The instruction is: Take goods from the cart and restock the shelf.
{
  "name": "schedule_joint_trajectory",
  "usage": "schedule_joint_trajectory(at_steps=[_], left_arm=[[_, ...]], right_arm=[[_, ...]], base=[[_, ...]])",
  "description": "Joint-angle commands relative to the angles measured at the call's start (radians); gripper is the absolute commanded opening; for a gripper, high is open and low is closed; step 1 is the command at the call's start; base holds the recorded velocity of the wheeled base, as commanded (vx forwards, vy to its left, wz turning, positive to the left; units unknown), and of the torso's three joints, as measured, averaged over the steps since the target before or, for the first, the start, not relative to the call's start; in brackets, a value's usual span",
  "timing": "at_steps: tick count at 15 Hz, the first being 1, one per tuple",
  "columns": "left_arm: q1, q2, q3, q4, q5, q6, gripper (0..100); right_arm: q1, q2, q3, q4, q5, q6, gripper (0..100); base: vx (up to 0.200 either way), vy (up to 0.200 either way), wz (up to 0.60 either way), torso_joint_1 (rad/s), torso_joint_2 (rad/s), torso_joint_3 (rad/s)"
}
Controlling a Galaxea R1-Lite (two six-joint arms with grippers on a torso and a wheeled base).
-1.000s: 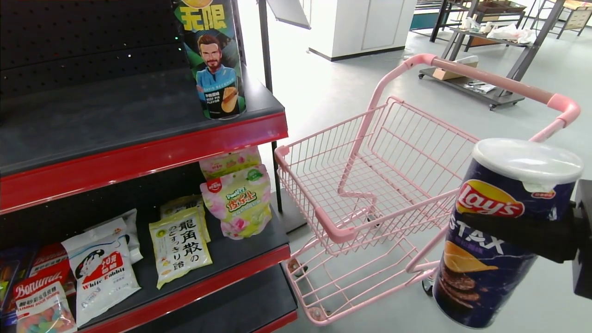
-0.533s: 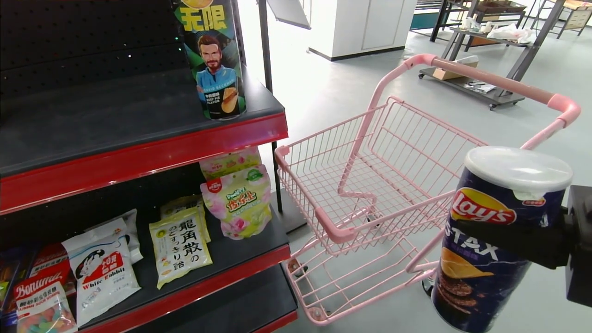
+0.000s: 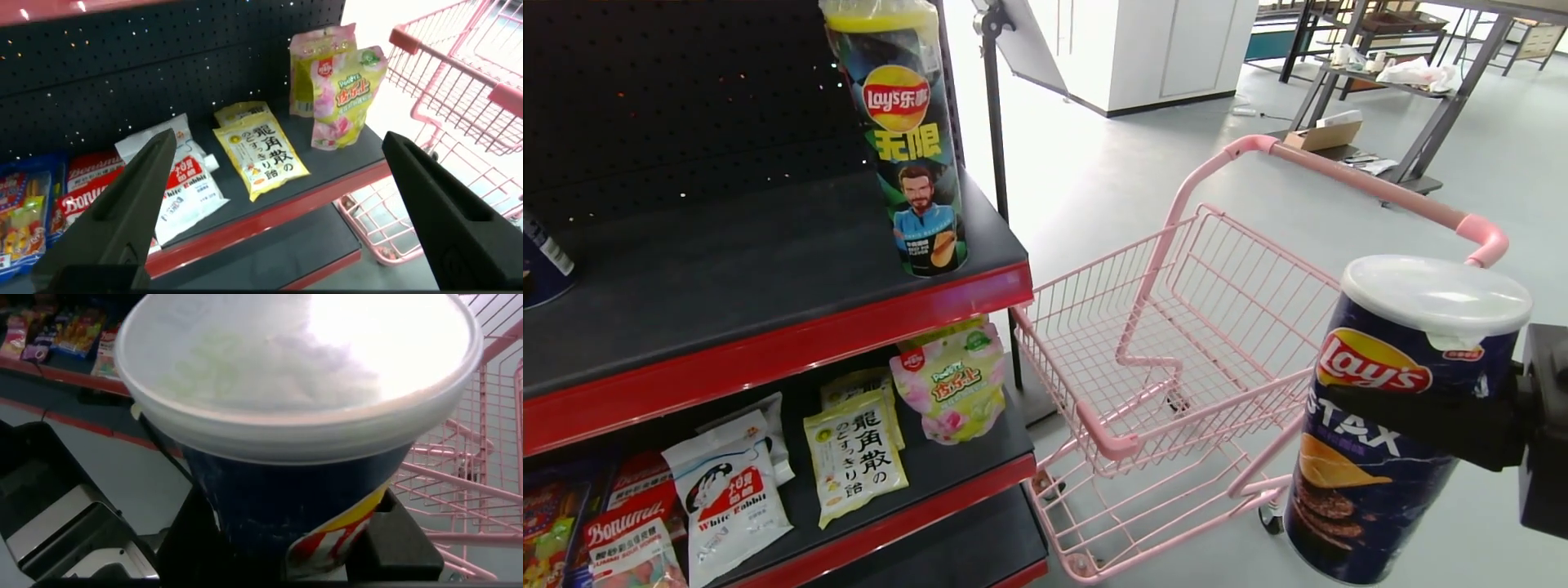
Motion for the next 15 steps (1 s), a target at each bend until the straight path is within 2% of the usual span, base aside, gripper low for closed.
schedule_joint_trajectory(at_steps=[1, 9, 11, 15], left_arm=[[0.000, 0.001, 0.000, 0.000, 0.000, 0.000, 100], [0.000, 0.001, 0.000, 0.000, 0.000, 0.000, 100], [0.000, 0.001, 0.000, 0.001, 0.000, 0.000, 100], [0.000, 0.001, 0.000, 0.000, 0.002, 0.000, 100]], right_arm=[[0.000, 0.009, -0.001, 0.001, -0.002, -0.001, 0], [-0.001, 0.023, -0.005, -0.002, 0.000, -0.027, 0], [-0.003, 0.029, -0.008, -0.016, 0.000, -0.033, 0], [-0.001, 0.028, -0.007, -0.016, 0.000, -0.039, 0]], base=[[0.000, 0.000, 0.00, 0.159, -0.53, -0.369], [0.000, 0.000, 0.00, 0.212, -0.57, -0.369], [0.000, 0.000, 0.00, 0.122, -0.30, -0.178], [-0.200, 0.000, 0.00, 0.023, -0.02, -0.022]])
